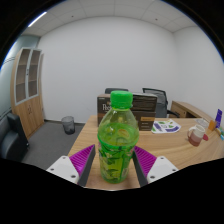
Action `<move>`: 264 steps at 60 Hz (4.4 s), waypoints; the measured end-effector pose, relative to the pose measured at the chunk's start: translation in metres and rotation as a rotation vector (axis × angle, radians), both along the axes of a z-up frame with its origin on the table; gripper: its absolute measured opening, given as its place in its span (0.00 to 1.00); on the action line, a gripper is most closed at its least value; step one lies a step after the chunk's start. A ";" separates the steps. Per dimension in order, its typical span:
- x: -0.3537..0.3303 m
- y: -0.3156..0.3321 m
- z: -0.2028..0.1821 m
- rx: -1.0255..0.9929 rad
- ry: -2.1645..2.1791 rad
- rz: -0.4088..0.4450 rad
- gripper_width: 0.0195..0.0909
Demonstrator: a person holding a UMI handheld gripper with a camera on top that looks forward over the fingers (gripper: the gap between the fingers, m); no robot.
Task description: Pour water
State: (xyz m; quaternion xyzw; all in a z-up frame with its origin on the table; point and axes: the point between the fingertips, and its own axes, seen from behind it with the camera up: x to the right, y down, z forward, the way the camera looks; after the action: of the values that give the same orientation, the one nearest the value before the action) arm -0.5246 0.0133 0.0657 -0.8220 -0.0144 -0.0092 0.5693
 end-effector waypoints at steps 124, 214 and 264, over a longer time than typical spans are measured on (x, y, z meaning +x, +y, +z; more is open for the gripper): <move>0.304 0.081 0.094 -0.215 1.370 -0.321 0.20; 0.553 0.028 0.005 -0.039 0.111 -0.241 0.71; 0.389 -0.210 0.155 -0.041 0.043 -0.148 0.74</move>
State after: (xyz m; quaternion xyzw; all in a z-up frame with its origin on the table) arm -0.1360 -0.1966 0.2206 -0.8324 0.0584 -0.0333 0.5501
